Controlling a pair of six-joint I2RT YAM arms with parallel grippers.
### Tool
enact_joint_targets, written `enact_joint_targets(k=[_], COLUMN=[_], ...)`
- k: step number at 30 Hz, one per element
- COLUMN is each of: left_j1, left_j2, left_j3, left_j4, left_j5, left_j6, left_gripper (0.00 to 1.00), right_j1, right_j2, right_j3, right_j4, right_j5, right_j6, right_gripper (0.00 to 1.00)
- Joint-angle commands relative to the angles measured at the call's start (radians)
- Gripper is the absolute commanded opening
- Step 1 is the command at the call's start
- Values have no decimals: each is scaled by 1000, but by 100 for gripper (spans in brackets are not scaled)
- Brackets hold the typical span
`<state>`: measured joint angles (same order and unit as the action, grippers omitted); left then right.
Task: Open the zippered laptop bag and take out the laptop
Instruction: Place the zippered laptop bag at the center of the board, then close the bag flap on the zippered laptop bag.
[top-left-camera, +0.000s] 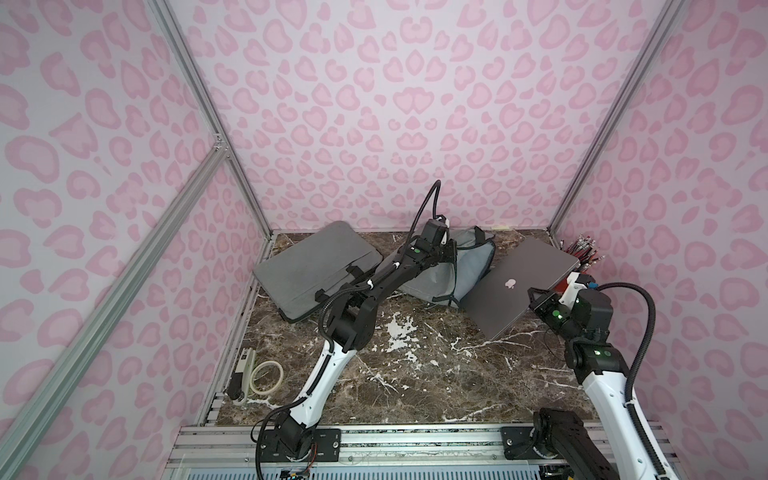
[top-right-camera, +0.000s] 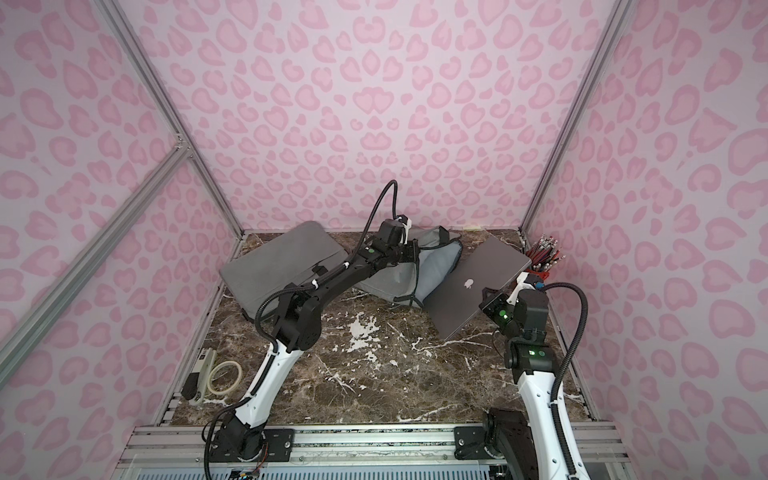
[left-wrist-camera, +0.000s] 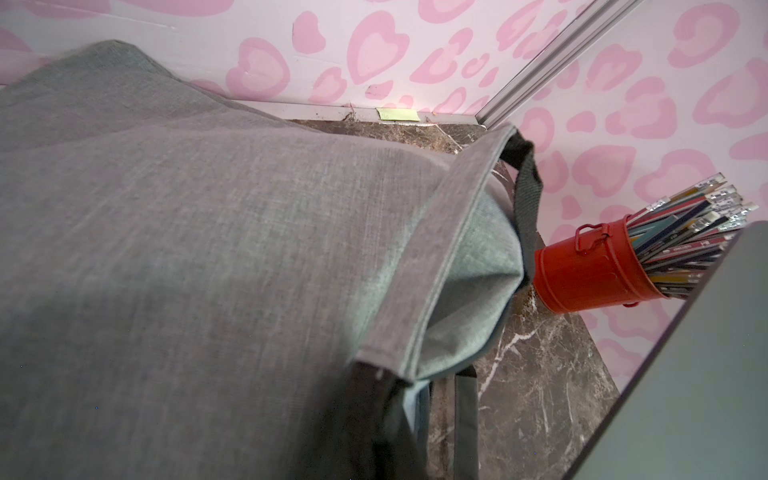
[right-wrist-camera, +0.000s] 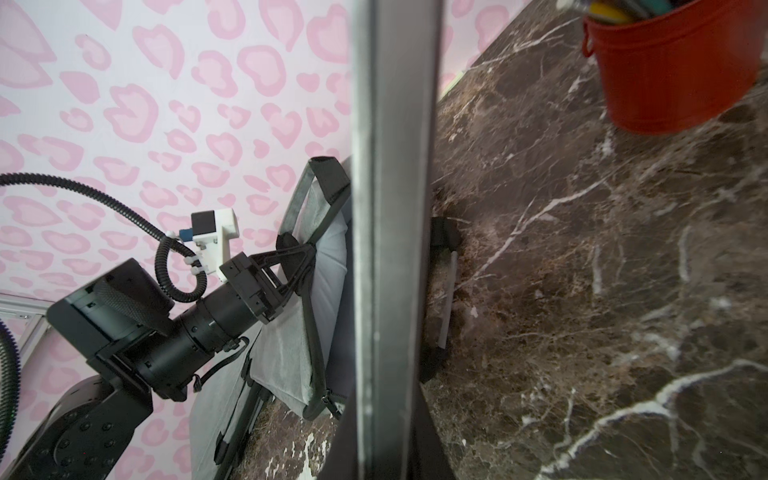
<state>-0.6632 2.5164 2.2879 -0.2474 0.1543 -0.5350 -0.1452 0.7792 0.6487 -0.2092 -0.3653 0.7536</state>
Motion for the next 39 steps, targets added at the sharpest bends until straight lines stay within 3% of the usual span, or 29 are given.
enact_joint_targets(k=[1, 10, 12, 15, 17, 19, 29, 30, 32, 34, 36, 39], left_j1=[4, 2, 0, -6, -7, -7, -7, -7, -7, -7, -6, -9], left_j2=[-24, -132, -137, -160, -192, -238, -480, -510, -569, -633, -682, -735], left_j3=[-39, -213, -213, -229, -264, -308, -499, -536, -615, -715, -797, -916], left_j4=[51, 164, 176, 180, 190, 198, 154, 141, 112, 89, 48, -7], left_j5=[-57, -33, 13, 52, 61, 61, 8, -10, -40, -65, -91, -142], left_j6=[-6, -36, -38, -33, -25, -8, 70, 74, 88, 112, 126, 148], left_gripper=[1, 3, 24, 70, 89, 100, 98, 92, 70, 63, 47, 34], right_j1=[-23, -49, -55, -65, -65, -65, -65, -64, -65, -65, -65, -66], right_j2=[-24, -61, -65, -63, -64, -66, -64, -65, -66, -63, -58, -49], right_j3=[24, 157, 178, 191, 197, 208, 269, 264, 254, 247, 244, 243], right_j4=[62, -19, -31, -22, -2, 10, 8, 16, 29, 38, 45, 58], right_j5=[-22, -34, -27, -37, -46, -52, -77, -83, -94, -98, -99, -104], right_j6=[-29, -47, -52, -40, -25, -13, -4, 3, 12, 15, 15, 19], right_gripper=[0, 0, 0, 0, 0, 0, 0, 0, 0, 0, 0, 0])
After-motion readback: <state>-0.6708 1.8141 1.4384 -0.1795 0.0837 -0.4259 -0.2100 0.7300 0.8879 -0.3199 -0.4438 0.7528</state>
